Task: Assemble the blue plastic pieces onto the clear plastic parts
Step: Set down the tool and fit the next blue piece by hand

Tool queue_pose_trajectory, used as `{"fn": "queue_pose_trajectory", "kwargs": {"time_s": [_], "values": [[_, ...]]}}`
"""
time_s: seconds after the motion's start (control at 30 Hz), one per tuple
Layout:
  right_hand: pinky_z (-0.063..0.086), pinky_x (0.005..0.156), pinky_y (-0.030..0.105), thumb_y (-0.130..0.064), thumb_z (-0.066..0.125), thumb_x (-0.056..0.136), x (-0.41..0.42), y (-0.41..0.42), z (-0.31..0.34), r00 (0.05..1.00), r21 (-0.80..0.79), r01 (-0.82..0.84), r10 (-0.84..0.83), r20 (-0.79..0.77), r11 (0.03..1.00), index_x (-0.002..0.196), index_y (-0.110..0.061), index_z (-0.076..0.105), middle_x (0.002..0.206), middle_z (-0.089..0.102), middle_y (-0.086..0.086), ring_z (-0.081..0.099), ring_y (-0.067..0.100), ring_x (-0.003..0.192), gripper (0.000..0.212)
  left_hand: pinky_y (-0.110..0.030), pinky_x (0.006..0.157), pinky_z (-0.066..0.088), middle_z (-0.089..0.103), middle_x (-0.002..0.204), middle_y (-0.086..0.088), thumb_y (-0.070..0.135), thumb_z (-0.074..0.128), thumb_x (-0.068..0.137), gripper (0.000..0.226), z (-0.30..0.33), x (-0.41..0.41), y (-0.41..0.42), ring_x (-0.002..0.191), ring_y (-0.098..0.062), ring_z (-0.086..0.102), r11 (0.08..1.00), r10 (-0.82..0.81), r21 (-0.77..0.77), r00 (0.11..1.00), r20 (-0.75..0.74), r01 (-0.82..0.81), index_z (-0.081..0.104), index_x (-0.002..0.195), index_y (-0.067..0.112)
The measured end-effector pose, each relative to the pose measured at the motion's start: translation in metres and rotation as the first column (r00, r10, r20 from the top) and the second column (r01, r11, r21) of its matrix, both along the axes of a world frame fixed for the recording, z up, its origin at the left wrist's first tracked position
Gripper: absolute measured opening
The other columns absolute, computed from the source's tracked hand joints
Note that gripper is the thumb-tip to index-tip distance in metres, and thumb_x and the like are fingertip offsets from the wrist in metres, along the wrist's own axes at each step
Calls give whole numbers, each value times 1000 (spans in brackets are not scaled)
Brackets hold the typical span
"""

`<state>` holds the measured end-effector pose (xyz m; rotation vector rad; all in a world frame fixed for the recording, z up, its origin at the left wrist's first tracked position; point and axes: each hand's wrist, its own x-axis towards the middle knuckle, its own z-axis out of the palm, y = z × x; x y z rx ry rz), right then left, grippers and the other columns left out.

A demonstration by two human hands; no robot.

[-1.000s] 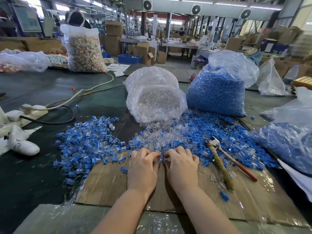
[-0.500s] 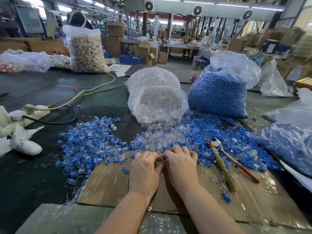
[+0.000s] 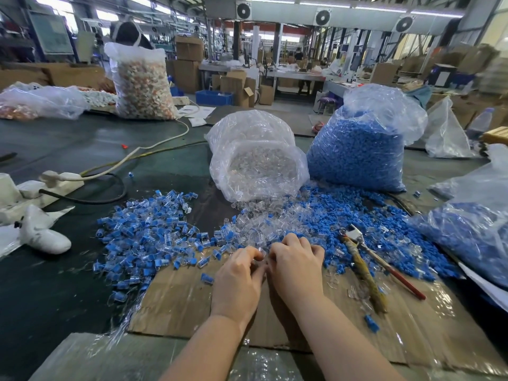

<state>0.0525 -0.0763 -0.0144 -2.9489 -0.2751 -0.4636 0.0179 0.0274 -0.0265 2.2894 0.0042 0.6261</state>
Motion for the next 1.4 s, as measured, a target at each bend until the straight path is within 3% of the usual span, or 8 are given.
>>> {"fn": "queue_pose_trajectory", "kwargs": {"time_s": [0.2, 0.47, 0.7, 0.9, 1.07, 1.27, 1.4], "values": [[25, 90, 38, -27, 43, 93, -2, -9, 2, 999, 30, 31, -31, -11, 999, 98, -26, 58, 108, 50, -4, 44, 20, 106, 15, -10, 69, 39, 57, 82, 13, 28, 66, 84, 11, 1, -1, -1, 75, -4, 52, 999, -50, 16, 998, -29, 51, 64, 91, 20], [29, 90, 31, -18, 43, 91, -8, -23, 5, 997, 114, 71, -67, -32, 991, 104, -28, 55, 111, 52, -9, 44, 14, 107, 20, 5, 69, 34, 48, 79, 22, 17, 67, 83, 11, 4, -4, -1, 71, 13, 45, 992, -127, -19, 991, -36, 126, 63, 91, 22], [26, 91, 34, -28, 48, 84, -11, -32, 5, 990, 167, 143, -140, -29, 975, 106, -28, 58, 110, 52, -8, 43, 14, 107, 24, 2, 77, 37, 50, 96, 19, 11, 64, 85, 31, 2, -3, -1, 82, 7, 53, 981, -190, -33, 981, -25, 190, 63, 115, 17], [24, 89, 34, -27, 46, 83, -11, -32, 6, 988, 83, 155, -152, -41, 985, 101, -27, 61, 108, 53, -8, 43, 15, 105, 23, 1, 80, 38, 46, 97, 19, 16, 64, 86, 16, 1, -3, -1, 84, 5, 52, 980, -198, -13, 979, -55, 197, 67, 101, 17], [22, 90, 33, -26, 47, 85, -12, -36, 2, 987, 115, 162, -160, -26, 980, 102, -28, 61, 111, 53, -10, 42, 14, 107, 22, -4, 79, 41, 50, 94, 16, 16, 63, 86, 7, 2, -3, 0, 83, 2, 52, 976, -214, 15, 974, -79, 216, 64, 91, 20], [26, 90, 33, -21, 45, 94, -12, -42, -1, 993, 122, 114, -116, 16, 986, 109, -32, 61, 110, 55, -11, 44, 14, 106, 25, -2, 78, 37, 53, 97, 16, 17, 59, 89, 24, 3, -3, -1, 85, 2, 51, 970, -232, 61, 971, -62, 235, 63, 112, 25], [29, 85, 32, -16, 47, 93, -14, -45, 1, 995, 160, 84, -91, 33, 983, 102, -27, 65, 100, 60, -8, 48, 16, 99, 23, 1, 75, 35, 51, 94, 18, 19, 60, 88, 20, 3, -3, -1, 77, 7, 48, 971, -229, 57, 971, -62, 233, 65, 108, 23]]}}
